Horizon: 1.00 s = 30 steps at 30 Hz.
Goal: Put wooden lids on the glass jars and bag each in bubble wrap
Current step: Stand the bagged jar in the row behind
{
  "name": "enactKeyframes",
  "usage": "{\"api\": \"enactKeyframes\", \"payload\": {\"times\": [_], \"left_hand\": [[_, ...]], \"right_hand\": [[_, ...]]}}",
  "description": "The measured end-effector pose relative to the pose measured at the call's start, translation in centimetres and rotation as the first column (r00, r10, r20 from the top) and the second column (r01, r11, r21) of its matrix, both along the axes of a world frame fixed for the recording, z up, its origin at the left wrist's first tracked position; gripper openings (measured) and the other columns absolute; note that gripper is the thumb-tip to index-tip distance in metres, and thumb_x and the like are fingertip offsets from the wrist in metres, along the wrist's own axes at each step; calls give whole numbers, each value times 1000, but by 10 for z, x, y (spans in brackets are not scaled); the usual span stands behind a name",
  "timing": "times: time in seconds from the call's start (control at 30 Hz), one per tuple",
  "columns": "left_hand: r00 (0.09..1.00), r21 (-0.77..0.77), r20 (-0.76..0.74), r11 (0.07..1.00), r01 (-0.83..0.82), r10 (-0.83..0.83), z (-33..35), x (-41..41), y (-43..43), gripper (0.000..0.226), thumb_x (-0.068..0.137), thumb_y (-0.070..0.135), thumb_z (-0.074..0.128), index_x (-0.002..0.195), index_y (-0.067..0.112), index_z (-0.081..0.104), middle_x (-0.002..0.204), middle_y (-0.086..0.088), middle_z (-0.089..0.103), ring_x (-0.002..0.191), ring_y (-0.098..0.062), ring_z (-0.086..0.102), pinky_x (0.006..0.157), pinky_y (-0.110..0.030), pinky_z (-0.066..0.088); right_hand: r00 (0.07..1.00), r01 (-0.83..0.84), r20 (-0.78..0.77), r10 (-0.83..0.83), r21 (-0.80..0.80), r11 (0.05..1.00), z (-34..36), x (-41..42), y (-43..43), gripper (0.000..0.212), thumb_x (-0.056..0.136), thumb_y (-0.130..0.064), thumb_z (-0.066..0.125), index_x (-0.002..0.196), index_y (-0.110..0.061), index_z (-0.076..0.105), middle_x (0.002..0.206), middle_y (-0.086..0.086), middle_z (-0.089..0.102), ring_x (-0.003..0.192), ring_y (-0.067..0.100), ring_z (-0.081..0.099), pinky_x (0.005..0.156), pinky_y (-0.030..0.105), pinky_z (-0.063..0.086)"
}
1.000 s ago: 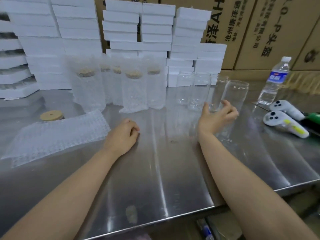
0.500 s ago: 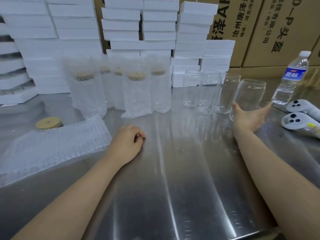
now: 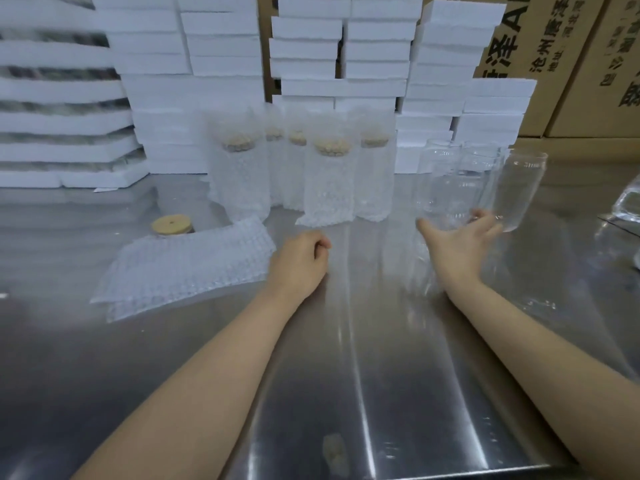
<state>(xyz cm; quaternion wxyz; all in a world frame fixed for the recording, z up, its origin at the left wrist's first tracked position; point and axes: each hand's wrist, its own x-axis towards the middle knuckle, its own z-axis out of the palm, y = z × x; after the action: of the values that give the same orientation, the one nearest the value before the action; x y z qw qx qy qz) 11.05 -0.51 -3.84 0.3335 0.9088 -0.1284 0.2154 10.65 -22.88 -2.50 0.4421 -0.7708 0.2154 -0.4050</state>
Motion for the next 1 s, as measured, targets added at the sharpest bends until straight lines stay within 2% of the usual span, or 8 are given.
{"api": "enactKeyframes", "payload": {"times": [0.17,0.3,0.43,0.5,0.63,0.77,0.87,1.0], "left_hand": [[881,-149,270,920,-361,389,17,16,55,17,83,7,50,91,12,64,98,-8,64,90,-31,59,74,-40,45],[831,-235,78,820,-521,551,16,32,109,20,88,7,48,105,7,59,114,-16,58,102,-36,55,76,-39,41],[852,-57,-59,851,-522,520,2,35,131,21,91,1,44,105,-12,53,111,-30,55,99,-43,54,78,-43,44],[858,56,-78,861,-505,508,4,39,128,20,90,-2,43,105,-14,51,104,-34,57,94,-44,55,72,-42,42],[842,255,-61,824,-506,536,11,54,128,44,89,-6,43,133,-7,38,106,-31,58,97,-44,56,72,-44,42],[802,170,-1,791,-588,597,13,57,155,39,88,4,53,127,3,50,120,-24,53,109,-41,51,82,-46,43],[801,232,101,769,-595,589,10,58,168,47,86,16,62,131,6,51,132,-20,44,122,-38,39,96,-47,35],[769,371,-135,752,-545,624,1,62,174,46,92,37,48,129,10,50,137,-24,42,126,-43,38,106,-44,29]], "right_hand": [[936,-350,-14,351,-98,931,-8,-12,69,77,70,-34,83,126,-7,37,119,0,31,108,19,46,89,33,44],[818,-576,-24,575,-66,815,-13,-14,109,75,71,-37,83,124,-16,33,119,-1,38,108,17,47,95,30,43],[621,-783,-85,779,-40,620,-15,-9,116,75,71,-47,81,125,-28,32,115,-10,46,107,1,50,90,19,43],[594,-804,-82,800,-23,594,-16,-9,111,82,65,-58,78,127,-30,33,114,-17,47,107,-9,49,91,14,43],[597,-801,-83,798,-7,599,-17,-11,109,90,55,-72,70,128,-36,33,114,-22,48,106,-14,49,86,11,45],[582,-811,-86,809,9,584,-17,-10,108,86,59,-65,75,128,-36,33,114,-21,48,108,-2,53,85,14,44],[573,-818,-85,815,7,575,-17,-9,106,81,70,-52,80,133,-31,33,114,-21,46,108,0,52,85,14,42],[569,-821,-97,817,2,572,-18,-9,105,78,73,-47,79,134,-31,32,114,-23,45,107,0,52,85,13,42]]}}
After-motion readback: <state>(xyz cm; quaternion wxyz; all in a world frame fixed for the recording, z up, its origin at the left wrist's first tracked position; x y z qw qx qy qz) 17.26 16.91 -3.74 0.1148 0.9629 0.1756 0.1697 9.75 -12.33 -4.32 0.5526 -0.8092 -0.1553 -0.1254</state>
